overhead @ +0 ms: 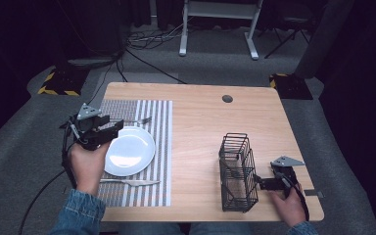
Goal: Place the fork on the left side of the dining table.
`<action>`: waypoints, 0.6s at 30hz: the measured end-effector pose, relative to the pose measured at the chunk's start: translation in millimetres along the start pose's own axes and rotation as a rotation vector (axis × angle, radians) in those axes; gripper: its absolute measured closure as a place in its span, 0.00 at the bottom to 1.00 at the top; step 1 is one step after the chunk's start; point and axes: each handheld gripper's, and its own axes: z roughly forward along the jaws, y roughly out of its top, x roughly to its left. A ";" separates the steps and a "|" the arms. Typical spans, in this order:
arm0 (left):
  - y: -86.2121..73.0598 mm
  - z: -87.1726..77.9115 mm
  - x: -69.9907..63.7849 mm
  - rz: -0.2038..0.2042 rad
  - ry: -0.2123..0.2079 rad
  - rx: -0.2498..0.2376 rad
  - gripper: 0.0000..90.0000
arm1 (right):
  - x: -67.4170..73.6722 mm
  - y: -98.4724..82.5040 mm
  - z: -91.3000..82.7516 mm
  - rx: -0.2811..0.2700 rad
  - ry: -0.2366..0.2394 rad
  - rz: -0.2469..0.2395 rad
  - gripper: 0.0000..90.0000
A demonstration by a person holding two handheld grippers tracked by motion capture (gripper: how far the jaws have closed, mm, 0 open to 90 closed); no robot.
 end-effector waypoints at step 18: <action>-40.4 -28.5 -33.2 0.082 -0.176 -0.061 0.41 | -0.3 0.1 0.0 0.000 0.002 -0.002 0.06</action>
